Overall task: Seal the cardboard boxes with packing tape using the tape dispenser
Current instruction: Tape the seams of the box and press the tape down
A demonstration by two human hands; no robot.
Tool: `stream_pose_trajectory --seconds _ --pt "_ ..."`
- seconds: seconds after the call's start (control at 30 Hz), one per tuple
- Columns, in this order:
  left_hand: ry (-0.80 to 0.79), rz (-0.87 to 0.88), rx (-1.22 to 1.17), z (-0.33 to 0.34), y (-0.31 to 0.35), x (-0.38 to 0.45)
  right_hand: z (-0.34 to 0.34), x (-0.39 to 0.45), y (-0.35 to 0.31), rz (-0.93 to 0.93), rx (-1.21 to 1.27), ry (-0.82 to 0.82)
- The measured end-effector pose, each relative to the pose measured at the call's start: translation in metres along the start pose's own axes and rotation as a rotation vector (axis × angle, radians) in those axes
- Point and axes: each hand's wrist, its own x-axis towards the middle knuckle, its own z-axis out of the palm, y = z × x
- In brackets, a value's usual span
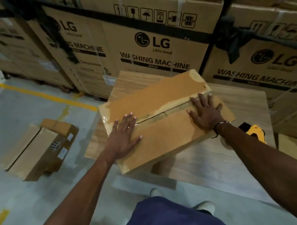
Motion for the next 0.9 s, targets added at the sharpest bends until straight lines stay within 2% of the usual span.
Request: stream_pose_trajectory --seconds 0.03,0.1,0.17,0.2,0.3,0.37,0.5,0.67,0.73,0.9 --pt "0.006 -0.052 0.013 -0.002 -0.003 0.004 0.005 -0.002 -0.002 0.027 0.006 0.018" --pt "0.027 -0.272 -0.033 -0.005 0.001 0.011 0.009 -0.004 -0.008 0.071 0.017 0.044" --pt "0.062 -0.509 -0.136 -0.004 0.025 0.009 0.007 -0.005 -0.01 0.091 0.032 0.048" --pt "0.088 -0.573 -0.168 -0.001 0.043 0.006 0.007 -0.006 -0.009 0.096 0.044 0.058" --pt "0.131 -0.55 -0.178 0.009 0.106 -0.015 0.003 -0.013 0.002 0.163 0.122 0.108" --pt "0.13 -0.53 -0.153 0.014 0.123 -0.027 -0.004 -0.015 0.013 0.232 0.199 0.101" --pt "0.116 -0.479 -0.118 0.016 0.097 -0.023 -0.013 -0.023 0.022 0.198 0.184 0.078" --pt "0.068 -0.351 -0.054 0.003 0.03 -0.004 0.006 -0.054 -0.007 0.294 0.183 0.159" --pt "0.051 -0.377 -0.004 -0.001 0.01 0.009 0.018 -0.074 -0.019 0.323 0.176 0.191" --pt "0.091 -0.653 -0.082 -0.001 0.021 0.035 0.034 -0.129 -0.051 0.445 0.167 0.251"
